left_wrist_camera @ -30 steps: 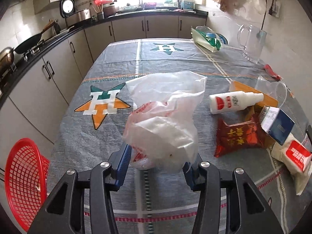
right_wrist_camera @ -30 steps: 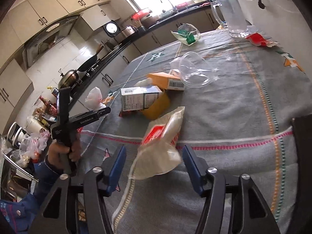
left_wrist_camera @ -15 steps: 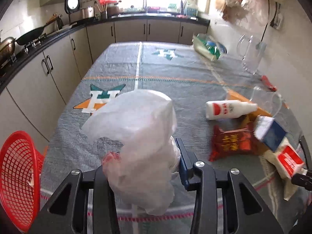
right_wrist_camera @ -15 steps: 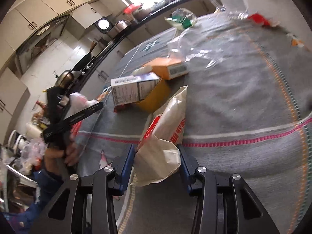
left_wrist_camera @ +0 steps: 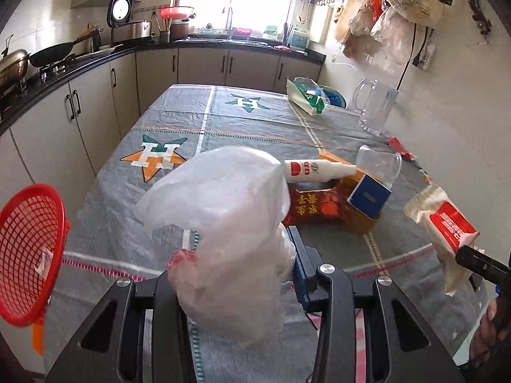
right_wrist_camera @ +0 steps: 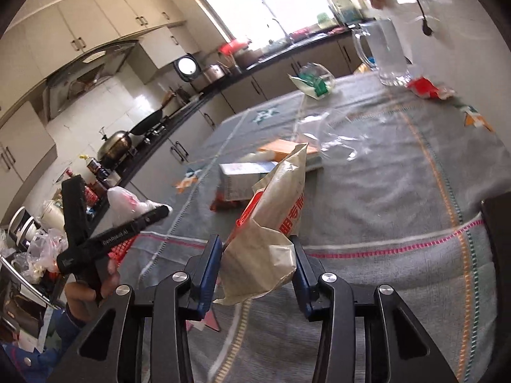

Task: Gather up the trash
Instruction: 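Lift both held bags and carry them over the red basket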

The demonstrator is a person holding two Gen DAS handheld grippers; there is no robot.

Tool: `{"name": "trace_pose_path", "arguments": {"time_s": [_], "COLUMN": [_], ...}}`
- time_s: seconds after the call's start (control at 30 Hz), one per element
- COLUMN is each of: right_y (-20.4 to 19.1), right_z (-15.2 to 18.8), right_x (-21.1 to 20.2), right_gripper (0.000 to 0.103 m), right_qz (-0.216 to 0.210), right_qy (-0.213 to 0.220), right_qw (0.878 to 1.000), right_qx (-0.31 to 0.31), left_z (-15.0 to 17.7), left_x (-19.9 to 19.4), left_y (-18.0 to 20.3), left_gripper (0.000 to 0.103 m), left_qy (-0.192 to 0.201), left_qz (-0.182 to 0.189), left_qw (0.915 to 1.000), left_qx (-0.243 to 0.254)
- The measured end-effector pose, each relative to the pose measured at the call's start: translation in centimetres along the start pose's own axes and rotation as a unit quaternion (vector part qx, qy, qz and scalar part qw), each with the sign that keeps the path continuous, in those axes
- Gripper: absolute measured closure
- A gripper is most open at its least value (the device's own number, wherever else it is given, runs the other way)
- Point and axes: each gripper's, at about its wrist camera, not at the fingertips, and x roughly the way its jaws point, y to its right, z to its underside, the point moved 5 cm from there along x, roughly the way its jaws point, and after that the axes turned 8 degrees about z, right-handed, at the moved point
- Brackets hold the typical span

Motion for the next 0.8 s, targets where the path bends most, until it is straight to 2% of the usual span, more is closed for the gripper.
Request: {"name": "trace_pose_path", "arguments": {"time_s": [0.3, 0.8], "right_y": [-3.8, -9.2], "right_z": [0.0, 0.4], "right_x": [1.5, 5.2], "right_gripper": [0.058, 0.058], "right_qz": [-0.024, -0.049], "right_qy": [-0.011, -0.05], "right_qw": [0.999, 0.995], "right_qx": [-0.031, -0.07], "left_z": [0.7, 1.5], "left_x": [-1.8, -5.5], "left_y": [-0.5, -5.2], "left_gripper": [0.064, 0.064], "left_qy": [0.012, 0.042], "left_qz": [-0.002, -0.02], "left_qw": [0.9999, 0.9979], "left_qx": [-0.005, -0.044]}}
